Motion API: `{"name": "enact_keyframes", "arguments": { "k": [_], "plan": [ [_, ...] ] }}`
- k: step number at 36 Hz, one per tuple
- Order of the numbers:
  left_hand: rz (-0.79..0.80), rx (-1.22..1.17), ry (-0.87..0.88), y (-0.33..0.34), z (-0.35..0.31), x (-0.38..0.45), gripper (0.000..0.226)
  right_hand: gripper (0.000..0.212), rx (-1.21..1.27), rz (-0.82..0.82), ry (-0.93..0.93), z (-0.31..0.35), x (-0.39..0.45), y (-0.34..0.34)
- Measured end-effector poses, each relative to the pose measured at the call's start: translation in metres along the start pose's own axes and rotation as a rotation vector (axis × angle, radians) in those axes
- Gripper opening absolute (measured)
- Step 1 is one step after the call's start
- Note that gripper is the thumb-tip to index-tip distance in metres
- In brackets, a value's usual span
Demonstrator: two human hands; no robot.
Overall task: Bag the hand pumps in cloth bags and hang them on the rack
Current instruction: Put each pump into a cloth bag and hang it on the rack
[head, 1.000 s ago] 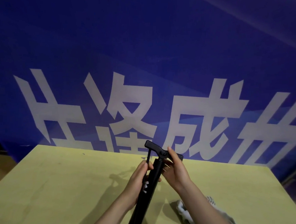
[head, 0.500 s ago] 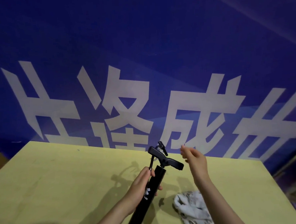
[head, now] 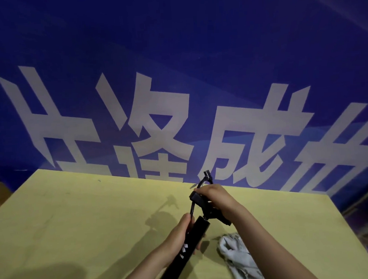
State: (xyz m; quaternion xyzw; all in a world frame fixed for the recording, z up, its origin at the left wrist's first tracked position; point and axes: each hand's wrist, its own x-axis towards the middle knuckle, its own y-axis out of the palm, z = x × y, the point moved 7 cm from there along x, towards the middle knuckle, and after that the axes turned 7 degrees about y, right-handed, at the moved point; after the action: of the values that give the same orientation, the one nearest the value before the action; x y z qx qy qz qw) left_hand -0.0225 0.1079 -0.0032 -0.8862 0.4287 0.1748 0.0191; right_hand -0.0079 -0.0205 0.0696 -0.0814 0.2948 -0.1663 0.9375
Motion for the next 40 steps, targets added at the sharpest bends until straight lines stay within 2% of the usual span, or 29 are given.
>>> {"name": "enact_keyframes", "arguments": {
  "k": [2, 7, 10, 14, 16, 19, 22, 27, 34, 37, 40],
  "plan": [
    [0.055, -0.016, -0.030, 0.004, 0.004, 0.001, 0.066, 0.023, -0.051, -0.002, -0.028, 0.002, 0.000, 0.005],
    [0.130, -0.194, -0.073, 0.006, 0.013, 0.004, 0.065, 0.030, -0.058, -0.005, -0.027, -0.003, -0.002, 0.008],
    [0.191, -0.255, -0.099, 0.007, 0.014, 0.003, 0.069, 0.026, -0.027, -0.005, -0.007, -0.004, -0.005, 0.007],
    [0.231, -0.292, -0.132, 0.017, 0.012, 0.005, 0.079, 0.021, 0.024, 0.005, -0.013, 0.000, -0.006, 0.015],
    [0.235, -0.291, -0.153, 0.023, 0.013, 0.007, 0.081, 0.023, -0.032, -0.003, -0.069, 0.006, -0.005, 0.021],
    [0.196, -0.327, -0.196, 0.020, 0.023, 0.014, 0.081, 0.025, -0.107, 0.017, -0.164, 0.017, -0.010, 0.027],
    [0.135, -0.348, -0.205, 0.008, 0.030, 0.017, 0.082, 0.025, -0.080, 0.017, -0.192, 0.018, -0.013, 0.022],
    [0.066, -0.342, -0.144, -0.016, 0.021, 0.014, 0.082, 0.022, -0.054, -0.109, -0.200, 0.002, -0.005, -0.005],
    [-0.077, -0.215, -0.108, -0.034, 0.016, 0.006, 0.051, 0.024, 0.023, -0.099, -0.163, -0.019, -0.004, -0.016],
    [-0.100, -0.206, -0.085, -0.031, 0.017, 0.008, 0.054, 0.024, 0.055, -0.077, -0.167, -0.016, -0.009, -0.012],
    [-0.126, -0.178, -0.067, -0.027, 0.014, 0.008, 0.045, 0.021, 0.107, -0.070, -0.166, -0.014, -0.010, -0.009]
  ]
}}
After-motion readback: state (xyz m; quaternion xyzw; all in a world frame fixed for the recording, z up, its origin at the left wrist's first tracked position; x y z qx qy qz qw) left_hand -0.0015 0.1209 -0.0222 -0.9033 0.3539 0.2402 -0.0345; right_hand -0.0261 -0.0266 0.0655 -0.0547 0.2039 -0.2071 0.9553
